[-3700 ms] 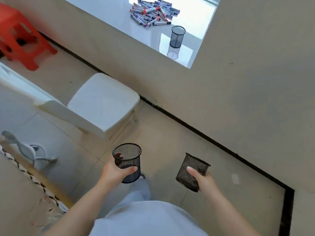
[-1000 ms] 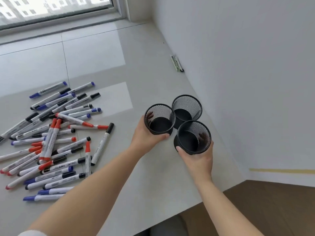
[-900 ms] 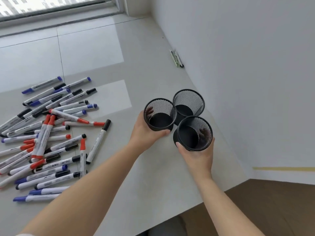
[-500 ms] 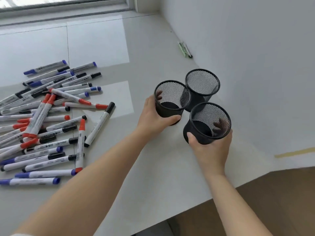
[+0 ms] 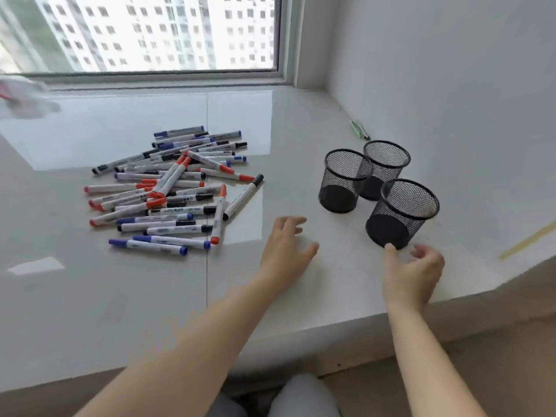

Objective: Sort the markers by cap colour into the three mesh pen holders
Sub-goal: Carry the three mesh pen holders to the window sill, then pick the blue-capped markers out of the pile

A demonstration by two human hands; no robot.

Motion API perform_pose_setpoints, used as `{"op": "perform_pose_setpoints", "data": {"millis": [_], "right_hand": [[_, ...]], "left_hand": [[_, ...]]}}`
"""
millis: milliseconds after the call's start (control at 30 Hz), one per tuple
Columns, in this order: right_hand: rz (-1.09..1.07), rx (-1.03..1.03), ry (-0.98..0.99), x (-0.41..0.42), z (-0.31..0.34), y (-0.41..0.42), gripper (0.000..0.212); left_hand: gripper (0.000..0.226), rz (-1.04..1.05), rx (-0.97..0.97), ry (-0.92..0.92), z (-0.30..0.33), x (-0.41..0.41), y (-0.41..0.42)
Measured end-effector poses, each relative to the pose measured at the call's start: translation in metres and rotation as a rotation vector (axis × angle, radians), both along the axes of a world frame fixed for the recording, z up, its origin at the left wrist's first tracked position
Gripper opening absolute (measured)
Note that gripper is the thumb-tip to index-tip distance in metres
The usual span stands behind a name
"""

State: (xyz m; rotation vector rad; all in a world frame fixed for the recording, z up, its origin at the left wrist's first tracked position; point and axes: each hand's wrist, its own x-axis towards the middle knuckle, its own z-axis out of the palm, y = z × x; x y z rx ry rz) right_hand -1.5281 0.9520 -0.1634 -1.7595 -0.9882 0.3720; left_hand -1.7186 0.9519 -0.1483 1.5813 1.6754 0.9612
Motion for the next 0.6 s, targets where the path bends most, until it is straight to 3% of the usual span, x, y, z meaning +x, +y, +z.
{"op": "perform_pose_setpoints", "data": {"millis": [100,200,333,600], "right_hand": [[0.036,0.004,0.032,-0.030,0.006,-0.022,0.037],[0.208,-0.021,0.005,-0.072,0.009,-0.038,0.018],[0.451,0.010,-0.093,-0.129,0.014,-0.053,0.012],[0.808,0.164,-0.334,-0.219,0.022,-0.054,0.013]], "left_hand": [[0.033,-0.010,0.012,-0.017,0.010,-0.034,-0.042],[0.022,-0.005,0.056,0.148,0.017,-0.079,-0.077],[0.016,0.114,0.058,0.293,0.018,-0.141,-0.108],[0.011,0.519,0.062,0.193,0.009,-0.230,-0.122]]}}
